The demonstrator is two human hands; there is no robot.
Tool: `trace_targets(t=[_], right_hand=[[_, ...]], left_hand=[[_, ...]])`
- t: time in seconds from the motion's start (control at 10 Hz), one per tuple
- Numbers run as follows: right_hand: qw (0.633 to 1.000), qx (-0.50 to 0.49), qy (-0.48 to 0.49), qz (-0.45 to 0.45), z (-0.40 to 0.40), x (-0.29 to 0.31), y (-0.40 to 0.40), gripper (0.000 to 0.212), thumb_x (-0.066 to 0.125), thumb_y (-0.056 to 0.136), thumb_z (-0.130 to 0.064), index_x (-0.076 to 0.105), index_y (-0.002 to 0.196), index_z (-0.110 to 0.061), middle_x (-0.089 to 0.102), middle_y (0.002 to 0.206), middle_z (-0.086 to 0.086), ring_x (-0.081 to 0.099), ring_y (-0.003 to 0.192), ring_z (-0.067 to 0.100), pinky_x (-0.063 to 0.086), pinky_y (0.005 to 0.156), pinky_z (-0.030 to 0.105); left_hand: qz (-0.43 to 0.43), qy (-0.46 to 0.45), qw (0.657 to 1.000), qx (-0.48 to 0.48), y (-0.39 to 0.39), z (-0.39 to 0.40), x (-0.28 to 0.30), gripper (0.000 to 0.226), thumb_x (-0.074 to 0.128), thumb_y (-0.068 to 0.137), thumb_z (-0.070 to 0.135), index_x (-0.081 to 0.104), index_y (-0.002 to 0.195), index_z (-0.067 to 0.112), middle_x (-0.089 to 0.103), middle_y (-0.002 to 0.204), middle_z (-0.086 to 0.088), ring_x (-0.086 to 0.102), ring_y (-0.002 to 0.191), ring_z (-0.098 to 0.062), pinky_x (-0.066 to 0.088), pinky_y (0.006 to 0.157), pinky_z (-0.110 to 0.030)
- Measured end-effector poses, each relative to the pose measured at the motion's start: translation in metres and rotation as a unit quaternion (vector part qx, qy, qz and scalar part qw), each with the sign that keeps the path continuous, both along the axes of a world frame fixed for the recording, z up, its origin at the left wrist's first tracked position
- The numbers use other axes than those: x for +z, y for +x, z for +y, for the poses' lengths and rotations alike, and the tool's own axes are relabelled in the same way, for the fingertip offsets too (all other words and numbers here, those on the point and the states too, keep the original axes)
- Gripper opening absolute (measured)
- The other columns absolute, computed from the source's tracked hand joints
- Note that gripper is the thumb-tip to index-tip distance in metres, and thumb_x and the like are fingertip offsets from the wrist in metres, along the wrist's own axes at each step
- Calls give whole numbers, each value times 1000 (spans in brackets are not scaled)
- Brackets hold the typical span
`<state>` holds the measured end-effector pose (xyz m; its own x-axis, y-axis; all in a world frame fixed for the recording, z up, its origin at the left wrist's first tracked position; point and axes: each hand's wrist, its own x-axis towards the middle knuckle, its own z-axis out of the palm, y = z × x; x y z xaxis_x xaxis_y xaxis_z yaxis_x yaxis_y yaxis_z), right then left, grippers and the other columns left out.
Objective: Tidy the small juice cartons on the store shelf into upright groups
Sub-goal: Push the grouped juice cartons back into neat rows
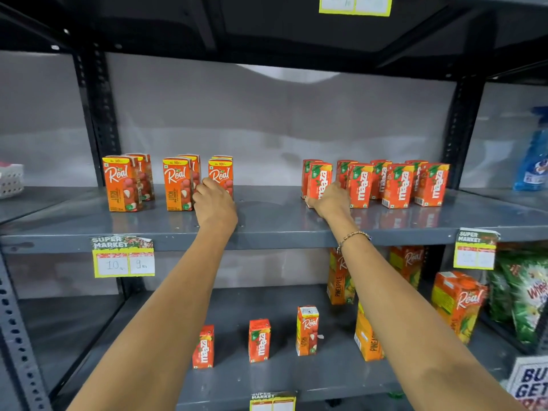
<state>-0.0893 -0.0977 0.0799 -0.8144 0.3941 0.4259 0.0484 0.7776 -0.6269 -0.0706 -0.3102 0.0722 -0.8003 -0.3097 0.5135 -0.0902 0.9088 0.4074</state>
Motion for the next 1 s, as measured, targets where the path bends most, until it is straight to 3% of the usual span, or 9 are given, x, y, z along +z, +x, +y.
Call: trace_targets(t=[0.1,0.2,0.3,0.4,0.6,1.0], right_hand=[[1000,20,4,-10,7,1,6,67,70,77,-44,46,123,-2,58,121,15,59,109,30,44,78,31],[1000,-23,17,12,28,-3,15,69,71,75,-45,49,120,3,54,125,19,53,115,33,44,87,35],[992,-121,-37,14,54,0,23,97,75,71,-45,24,138,4,37,141,21,38,130,35,37,104,41],[994,-97,-56,-17,72,7,19,107,76,70,-46,14,141,5,29,147,22,32,135,36,32,107,42],[996,-45,-72,10,76,3,7,92,78,70,-41,27,135,-1,47,136,17,48,124,34,41,100,41],[997,-29,-76,18,74,3,10,81,73,78,-31,26,137,-2,47,135,18,50,123,36,43,99,43]], left_hand=[[-11,-2,1000,-6,0,-1,0,73,60,93,26,18,144,-5,33,145,-24,37,134,-39,36,108,-42],[-10,-12,1000,-2,-4,-1,-2,71,53,96,27,14,144,-10,32,145,-25,36,133,-40,35,109,-42],[-5,-6,1000,0,-6,-1,-3,71,51,98,28,13,144,-10,31,145,-26,35,134,-40,34,109,-43],[-6,-5,1000,-2,-6,-1,-3,71,50,98,27,12,145,-10,29,146,-27,34,135,-41,32,110,-43],[-21,-5,1000,1,-3,-1,-2,76,56,95,30,12,146,-7,30,147,-25,35,135,-40,33,111,-44],[-23,49,999,-1,5,3,2,73,55,95,28,13,146,-5,32,146,-25,34,135,-41,33,110,-46]])
